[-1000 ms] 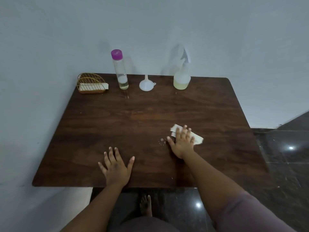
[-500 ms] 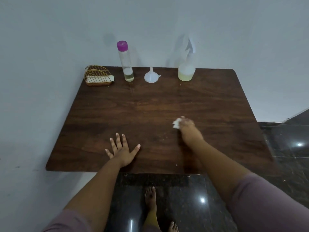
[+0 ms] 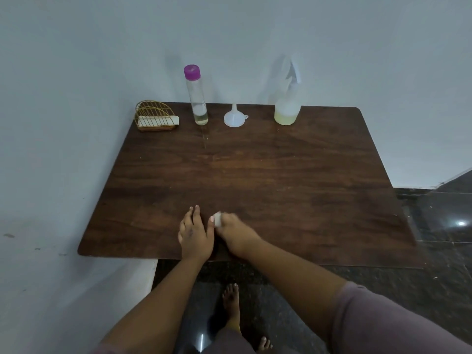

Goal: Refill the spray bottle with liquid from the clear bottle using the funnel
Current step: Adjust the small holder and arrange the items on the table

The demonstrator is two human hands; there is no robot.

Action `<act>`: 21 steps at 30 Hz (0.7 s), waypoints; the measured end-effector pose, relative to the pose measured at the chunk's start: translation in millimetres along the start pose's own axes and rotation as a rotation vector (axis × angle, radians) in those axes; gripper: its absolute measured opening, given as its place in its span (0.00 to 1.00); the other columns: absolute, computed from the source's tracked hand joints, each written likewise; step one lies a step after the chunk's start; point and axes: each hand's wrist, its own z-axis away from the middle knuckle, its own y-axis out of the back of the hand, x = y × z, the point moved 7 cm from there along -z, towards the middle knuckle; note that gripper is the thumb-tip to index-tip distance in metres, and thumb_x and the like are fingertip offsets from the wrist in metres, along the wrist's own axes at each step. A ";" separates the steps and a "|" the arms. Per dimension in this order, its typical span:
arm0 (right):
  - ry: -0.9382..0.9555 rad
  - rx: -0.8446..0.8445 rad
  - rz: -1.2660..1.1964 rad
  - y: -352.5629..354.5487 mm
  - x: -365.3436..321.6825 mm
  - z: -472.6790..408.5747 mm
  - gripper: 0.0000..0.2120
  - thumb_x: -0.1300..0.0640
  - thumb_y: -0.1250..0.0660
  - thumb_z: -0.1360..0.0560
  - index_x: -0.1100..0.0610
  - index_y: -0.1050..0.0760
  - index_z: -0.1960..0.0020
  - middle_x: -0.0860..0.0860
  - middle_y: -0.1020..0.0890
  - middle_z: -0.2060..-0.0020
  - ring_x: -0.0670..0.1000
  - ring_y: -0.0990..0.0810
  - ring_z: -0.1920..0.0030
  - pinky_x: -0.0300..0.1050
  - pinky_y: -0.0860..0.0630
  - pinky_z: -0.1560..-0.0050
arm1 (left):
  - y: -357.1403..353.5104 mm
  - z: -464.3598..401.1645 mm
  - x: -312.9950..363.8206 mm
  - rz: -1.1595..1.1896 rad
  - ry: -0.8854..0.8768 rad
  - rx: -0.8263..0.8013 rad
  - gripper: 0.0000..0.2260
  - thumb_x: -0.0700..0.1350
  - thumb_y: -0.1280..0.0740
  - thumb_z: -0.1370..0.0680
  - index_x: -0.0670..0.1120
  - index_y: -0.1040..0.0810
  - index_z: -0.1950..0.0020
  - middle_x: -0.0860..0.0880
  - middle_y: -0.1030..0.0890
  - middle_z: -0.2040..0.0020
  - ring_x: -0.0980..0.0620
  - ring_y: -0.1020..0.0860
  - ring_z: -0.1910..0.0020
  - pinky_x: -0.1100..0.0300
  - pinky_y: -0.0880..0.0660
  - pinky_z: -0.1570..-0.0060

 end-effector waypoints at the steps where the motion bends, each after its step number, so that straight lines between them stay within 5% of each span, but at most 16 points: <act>1: 0.097 -0.080 0.044 -6.9 -9.3 -1.0 0.22 0.59 0.43 0.19 0.60 0.40 0.26 0.58 0.37 0.30 0.59 0.37 0.31 0.52 0.32 0.34 | -1.7 0.8 0.6 0.020 0.000 0.004 0.25 0.55 0.45 0.17 0.46 0.40 0.23 0.45 0.40 0.22 0.44 0.43 0.25 0.43 0.43 0.29; 4: 0.083 -0.032 0.183 6.7 31.1 -8.3 0.26 0.62 0.49 0.18 0.58 0.51 0.22 0.55 0.47 0.23 0.58 0.42 0.27 0.52 0.35 0.31 | -2.7 -1.4 1.2 0.069 0.021 0.019 0.25 0.55 0.45 0.17 0.46 0.38 0.23 0.45 0.39 0.24 0.44 0.42 0.26 0.43 0.42 0.29; 10: -0.688 0.277 0.075 71.1 210.6 47.1 0.25 0.66 0.52 0.20 0.63 0.48 0.23 0.60 0.40 0.26 0.62 0.35 0.34 0.53 0.33 0.33 | -3.2 -21.5 21.9 0.049 -0.070 0.009 0.25 0.55 0.43 0.18 0.46 0.38 0.24 0.46 0.39 0.24 0.45 0.43 0.25 0.44 0.43 0.28; 13: -0.938 0.388 0.077 70.9 227.0 85.5 0.26 0.66 0.52 0.21 0.67 0.51 0.24 0.63 0.42 0.25 0.63 0.37 0.32 0.51 0.39 0.30 | -4.4 -30.2 24.6 0.069 -0.083 0.011 0.24 0.54 0.42 0.18 0.46 0.36 0.24 0.46 0.38 0.25 0.45 0.42 0.26 0.45 0.41 0.29; 16: -0.771 0.385 -0.019 43.0 166.0 62.6 0.23 0.66 0.46 0.23 0.63 0.40 0.28 0.65 0.33 0.33 0.64 0.31 0.37 0.55 0.32 0.37 | -2.4 -34.7 27.6 0.153 -0.127 0.040 0.21 0.51 0.42 0.18 0.44 0.33 0.26 0.45 0.33 0.28 0.45 0.38 0.29 0.51 0.38 0.32; 18: -0.438 0.298 0.012 26.3 97.0 23.2 0.19 0.64 0.43 0.23 0.59 0.35 0.33 0.65 0.29 0.39 0.64 0.28 0.41 0.56 0.27 0.42 | 2.5 -37.6 28.5 0.207 -0.155 0.068 0.19 0.49 0.42 0.17 0.43 0.30 0.29 0.45 0.30 0.31 0.46 0.35 0.31 0.56 0.37 0.35; 21: 0.199 -0.003 0.193 -15.4 -4.9 -14.5 0.19 0.64 0.43 0.22 0.63 0.33 0.31 0.62 0.30 0.33 0.63 0.31 0.37 0.58 0.29 0.38 | 13.8 -41.6 21.8 0.244 -0.156 0.137 0.16 0.47 0.41 0.17 0.41 0.27 0.33 0.43 0.26 0.36 0.44 0.31 0.34 0.58 0.37 0.37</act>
